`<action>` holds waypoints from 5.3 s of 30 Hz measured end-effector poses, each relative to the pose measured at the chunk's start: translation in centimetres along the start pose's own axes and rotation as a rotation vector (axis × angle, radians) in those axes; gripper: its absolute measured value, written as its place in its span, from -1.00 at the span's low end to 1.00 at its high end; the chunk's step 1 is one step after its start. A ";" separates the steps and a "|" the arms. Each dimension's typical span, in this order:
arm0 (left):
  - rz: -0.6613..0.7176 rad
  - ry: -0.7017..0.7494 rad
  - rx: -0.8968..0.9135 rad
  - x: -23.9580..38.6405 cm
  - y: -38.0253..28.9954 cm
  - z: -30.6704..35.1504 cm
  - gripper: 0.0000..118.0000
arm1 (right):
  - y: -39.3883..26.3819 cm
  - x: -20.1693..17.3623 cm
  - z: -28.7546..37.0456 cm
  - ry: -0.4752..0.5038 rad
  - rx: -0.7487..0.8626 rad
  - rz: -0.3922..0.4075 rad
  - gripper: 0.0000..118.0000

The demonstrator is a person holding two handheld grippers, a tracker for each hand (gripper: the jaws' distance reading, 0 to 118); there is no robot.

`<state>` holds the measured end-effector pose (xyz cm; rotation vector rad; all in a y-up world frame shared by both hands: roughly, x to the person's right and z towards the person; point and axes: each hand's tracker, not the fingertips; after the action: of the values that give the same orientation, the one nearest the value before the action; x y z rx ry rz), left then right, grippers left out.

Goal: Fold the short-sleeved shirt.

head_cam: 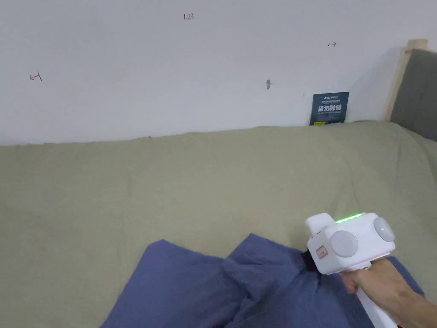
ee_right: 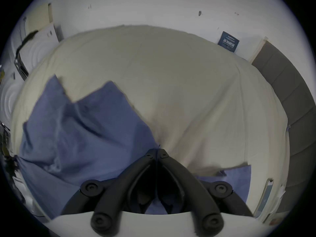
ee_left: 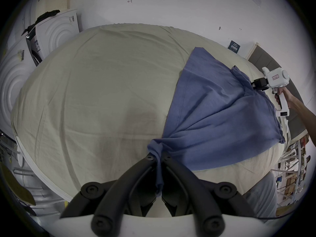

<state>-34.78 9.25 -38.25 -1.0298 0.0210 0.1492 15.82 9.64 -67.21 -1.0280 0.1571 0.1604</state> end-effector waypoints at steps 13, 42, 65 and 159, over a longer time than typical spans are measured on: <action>0.026 -0.021 0.239 1.9 5.3 7.3 -1.00 | -3.5 2.0 21.1 0.000 0.363 0.003 -0.97; -0.017 0.120 0.704 10.8 26.6 34.1 -1.00 | 2.7 6.2 51.9 -0.213 0.815 -0.091 -0.97; -0.022 0.207 0.670 11.5 35.5 25.0 -1.00 | 13.3 6.7 43.4 -0.223 0.778 -0.119 -0.97; 0.011 0.025 0.240 2.2 -6.3 9.4 -1.00 | -32.6 0.0 22.9 0.074 0.327 -0.186 -0.99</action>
<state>-32.22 14.33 -28.21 -0.7924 0.0660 0.1405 23.84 12.76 -28.31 -0.7182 0.1484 -0.0720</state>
